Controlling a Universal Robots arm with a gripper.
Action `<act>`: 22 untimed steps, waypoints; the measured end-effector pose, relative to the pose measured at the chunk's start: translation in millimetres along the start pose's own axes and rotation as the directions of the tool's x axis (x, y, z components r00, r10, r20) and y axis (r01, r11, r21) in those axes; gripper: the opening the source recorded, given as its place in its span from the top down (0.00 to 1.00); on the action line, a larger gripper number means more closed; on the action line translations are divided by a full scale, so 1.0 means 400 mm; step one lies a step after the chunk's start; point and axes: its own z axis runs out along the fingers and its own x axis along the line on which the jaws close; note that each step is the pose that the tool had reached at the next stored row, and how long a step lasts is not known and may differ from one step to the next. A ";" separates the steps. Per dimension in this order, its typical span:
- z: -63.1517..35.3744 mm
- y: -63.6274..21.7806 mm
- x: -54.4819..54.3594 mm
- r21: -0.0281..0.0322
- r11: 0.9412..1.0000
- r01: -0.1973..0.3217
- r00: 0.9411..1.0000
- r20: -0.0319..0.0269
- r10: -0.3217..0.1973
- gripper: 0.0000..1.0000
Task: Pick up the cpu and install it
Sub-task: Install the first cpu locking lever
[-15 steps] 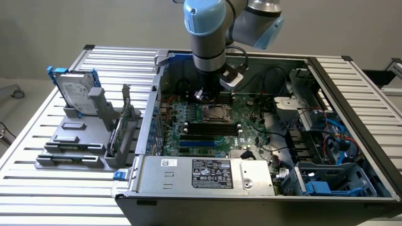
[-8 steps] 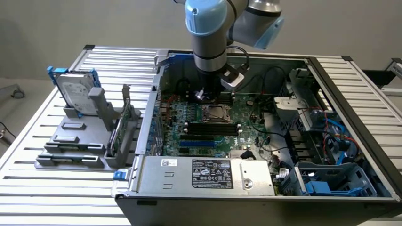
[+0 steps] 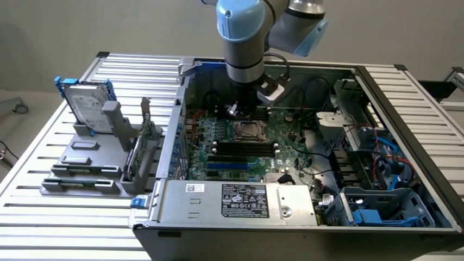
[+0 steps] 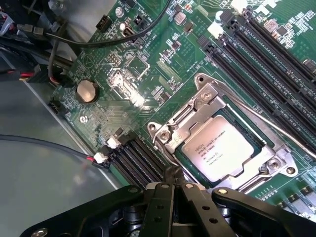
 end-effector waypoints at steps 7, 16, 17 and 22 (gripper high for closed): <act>0.003 0.006 0.005 0.000 1.000 0.001 1.000 0.000 -0.001 0.89; 0.006 0.011 0.010 0.002 1.000 0.002 1.000 -0.001 -0.002 0.89; 0.006 0.011 0.010 0.003 1.000 0.002 1.000 -0.002 -0.002 0.89; 0.006 0.012 0.011 0.012 1.000 -0.001 1.000 -0.011 0.001 0.89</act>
